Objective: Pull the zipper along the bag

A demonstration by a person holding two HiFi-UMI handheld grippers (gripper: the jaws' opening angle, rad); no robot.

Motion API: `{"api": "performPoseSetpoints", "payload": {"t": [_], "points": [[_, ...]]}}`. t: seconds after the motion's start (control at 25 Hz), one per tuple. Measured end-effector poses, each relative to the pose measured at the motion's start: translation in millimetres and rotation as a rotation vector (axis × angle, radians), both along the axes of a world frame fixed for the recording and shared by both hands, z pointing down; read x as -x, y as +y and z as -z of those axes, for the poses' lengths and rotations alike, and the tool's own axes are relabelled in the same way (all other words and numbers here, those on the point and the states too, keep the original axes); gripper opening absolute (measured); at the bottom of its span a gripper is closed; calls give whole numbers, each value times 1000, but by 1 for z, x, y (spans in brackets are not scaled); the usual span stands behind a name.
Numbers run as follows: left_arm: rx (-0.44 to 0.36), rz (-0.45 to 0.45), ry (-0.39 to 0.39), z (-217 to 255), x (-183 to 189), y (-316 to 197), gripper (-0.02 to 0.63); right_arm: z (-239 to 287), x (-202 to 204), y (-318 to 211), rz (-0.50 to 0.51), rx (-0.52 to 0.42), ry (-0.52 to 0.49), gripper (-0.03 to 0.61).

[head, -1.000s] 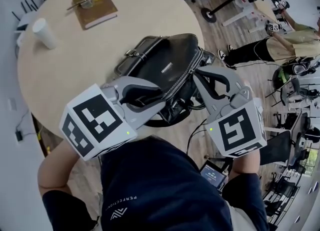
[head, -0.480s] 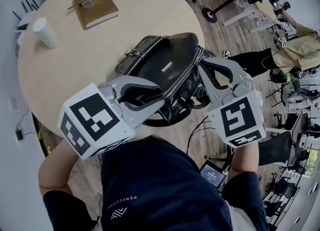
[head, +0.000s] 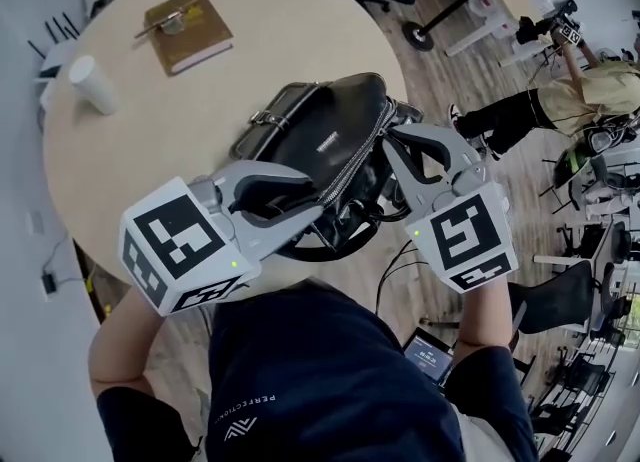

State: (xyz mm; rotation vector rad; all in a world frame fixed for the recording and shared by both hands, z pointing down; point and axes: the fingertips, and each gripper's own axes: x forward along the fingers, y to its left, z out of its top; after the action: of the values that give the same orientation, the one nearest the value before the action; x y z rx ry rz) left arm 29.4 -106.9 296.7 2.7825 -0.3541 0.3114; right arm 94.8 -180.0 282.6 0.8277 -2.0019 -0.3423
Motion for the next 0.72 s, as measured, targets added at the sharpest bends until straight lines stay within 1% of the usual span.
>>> {"api": "performPoseSetpoints", "payload": {"t": [0.12, 0.24, 0.32, 0.36, 0.44, 0.52, 0.6, 0.72], "points": [[2, 4, 5, 4, 1, 0, 106, 2, 0, 2, 3, -20, -36, 20], [6, 18, 25, 8, 3, -1, 109, 5, -1, 2, -11, -21, -115, 23], [8, 48, 65, 15, 7, -5, 98, 5, -5, 1, -36, -21, -153, 31], [11, 69, 90, 20, 10, -9, 91, 5, -8, 0, -47, -23, -164, 46], [17, 111, 134, 30, 19, -18, 98, 7, -12, 0, -61, -32, -190, 54], [19, 157, 158, 38, 29, -26, 111, 11, -14, 2, -67, -37, -236, 54], [11, 199, 161, 42, 35, -33, 117, 16, -16, 4, -75, -42, -285, 54], [-32, 258, 127, 42, 40, -42, 113, 24, -22, 6, -99, -65, -342, 52]]}}
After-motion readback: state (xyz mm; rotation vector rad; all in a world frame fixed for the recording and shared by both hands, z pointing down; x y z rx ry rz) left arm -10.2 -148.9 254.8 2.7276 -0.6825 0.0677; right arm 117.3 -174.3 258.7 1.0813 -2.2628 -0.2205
